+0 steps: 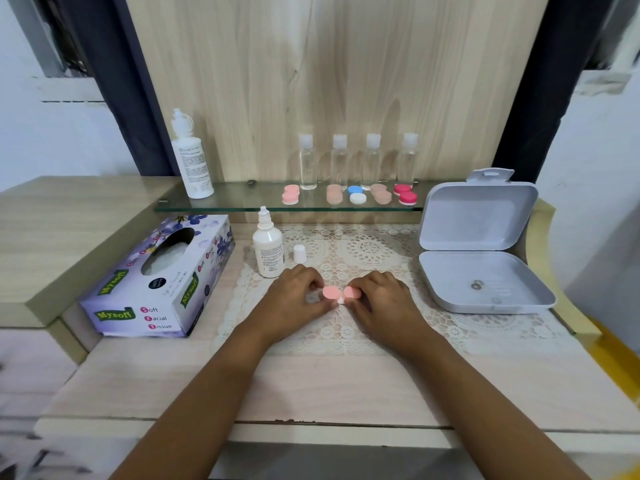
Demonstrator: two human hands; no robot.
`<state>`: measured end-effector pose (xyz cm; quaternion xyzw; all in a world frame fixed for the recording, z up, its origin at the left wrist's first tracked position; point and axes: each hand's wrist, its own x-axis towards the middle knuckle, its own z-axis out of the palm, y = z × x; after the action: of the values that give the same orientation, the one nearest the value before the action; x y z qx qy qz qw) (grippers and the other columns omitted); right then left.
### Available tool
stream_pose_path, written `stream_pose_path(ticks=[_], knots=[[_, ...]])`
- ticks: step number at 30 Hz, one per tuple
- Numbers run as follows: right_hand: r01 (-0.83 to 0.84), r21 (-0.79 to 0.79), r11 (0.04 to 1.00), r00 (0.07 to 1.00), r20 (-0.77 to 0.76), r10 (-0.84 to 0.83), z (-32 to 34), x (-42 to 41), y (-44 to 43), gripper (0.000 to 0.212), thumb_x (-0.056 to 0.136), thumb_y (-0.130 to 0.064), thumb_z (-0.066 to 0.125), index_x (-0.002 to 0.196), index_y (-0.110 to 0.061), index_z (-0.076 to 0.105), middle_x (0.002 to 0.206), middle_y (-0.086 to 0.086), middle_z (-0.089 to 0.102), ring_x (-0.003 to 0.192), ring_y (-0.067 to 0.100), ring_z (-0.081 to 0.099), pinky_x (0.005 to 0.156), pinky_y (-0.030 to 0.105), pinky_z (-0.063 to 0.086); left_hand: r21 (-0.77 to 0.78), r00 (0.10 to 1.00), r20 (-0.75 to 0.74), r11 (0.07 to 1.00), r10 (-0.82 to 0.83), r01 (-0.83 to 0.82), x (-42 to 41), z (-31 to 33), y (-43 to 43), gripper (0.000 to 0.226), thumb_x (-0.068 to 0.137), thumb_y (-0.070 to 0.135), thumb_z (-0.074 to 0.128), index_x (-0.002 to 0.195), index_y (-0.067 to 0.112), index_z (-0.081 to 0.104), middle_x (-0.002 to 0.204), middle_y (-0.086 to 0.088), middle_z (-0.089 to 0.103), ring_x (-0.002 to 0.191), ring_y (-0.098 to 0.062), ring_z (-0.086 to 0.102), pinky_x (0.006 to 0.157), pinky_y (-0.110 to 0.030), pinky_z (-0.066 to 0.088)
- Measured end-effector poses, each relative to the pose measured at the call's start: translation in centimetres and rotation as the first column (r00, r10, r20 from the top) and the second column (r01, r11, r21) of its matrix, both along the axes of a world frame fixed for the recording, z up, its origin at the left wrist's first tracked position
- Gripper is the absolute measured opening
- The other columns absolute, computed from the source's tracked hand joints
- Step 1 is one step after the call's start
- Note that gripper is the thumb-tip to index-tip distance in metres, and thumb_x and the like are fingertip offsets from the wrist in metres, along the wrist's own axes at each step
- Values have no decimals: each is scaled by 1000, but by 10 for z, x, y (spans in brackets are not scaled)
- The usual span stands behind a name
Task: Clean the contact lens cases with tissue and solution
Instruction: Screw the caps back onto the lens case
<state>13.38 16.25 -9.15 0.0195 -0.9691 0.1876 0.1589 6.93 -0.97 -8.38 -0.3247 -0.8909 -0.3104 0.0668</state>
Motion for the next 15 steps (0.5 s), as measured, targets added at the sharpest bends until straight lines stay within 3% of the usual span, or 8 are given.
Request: stream_pose_path(ticks=[3, 5, 7, 10, 15], knots=[[-2, -7, 1000, 1000, -15, 2, -1, 0, 1, 44, 82, -46, 36, 108, -20, 61, 105, -1, 59, 102, 21, 48, 88, 36, 35, -12, 999, 26, 999, -44, 44, 3, 0, 0, 47, 86, 37, 62, 128, 21, 51, 119, 7, 53, 114, -10, 46, 98, -29, 37], [-3, -8, 1000, 1000, -16, 3, -1, 0, 0, 44, 82, -46, 36, 108, -20, 61, 105, -1, 58, 102, 21, 47, 88, 35, 34, -36, 997, 27, 997, -74, 75, 4, 2, 0, 51, 84, 35, 52, 133, 22, 50, 130, 6, 54, 120, -13, 45, 104, -34, 36], [-1, -10, 1000, 1000, -15, 1, -1, 0, 0, 42, 82, -43, 38, 108, -20, 61, 105, 0, 58, 102, 21, 47, 88, 35, 34, -62, 995, 12, 994, -95, 95, 5, 3, 0, 52, 80, 32, 46, 130, 21, 54, 127, 5, 58, 116, -15, 49, 101, -38, 38], [1, -11, 1000, 1000, -9, -1, -1, 0, 0, 41, 82, -43, 38, 107, -20, 61, 105, 0, 58, 102, 21, 47, 89, 35, 33, -57, 995, 3, 993, -102, 102, 4, 2, 2, 39, 88, 27, 55, 125, 19, 59, 112, 5, 59, 106, -14, 52, 95, -39, 42], [-3, -18, 1000, 1000, -29, 3, 0, 0, 0, 41, 83, -43, 39, 107, -20, 62, 103, 0, 60, 100, 21, 49, 88, 36, 35, 40, 996, 77, 998, -54, 51, 1, 4, 6, 26, 85, 27, 65, 110, 20, 67, 101, 8, 55, 96, -6, 53, 88, -21, 43]])
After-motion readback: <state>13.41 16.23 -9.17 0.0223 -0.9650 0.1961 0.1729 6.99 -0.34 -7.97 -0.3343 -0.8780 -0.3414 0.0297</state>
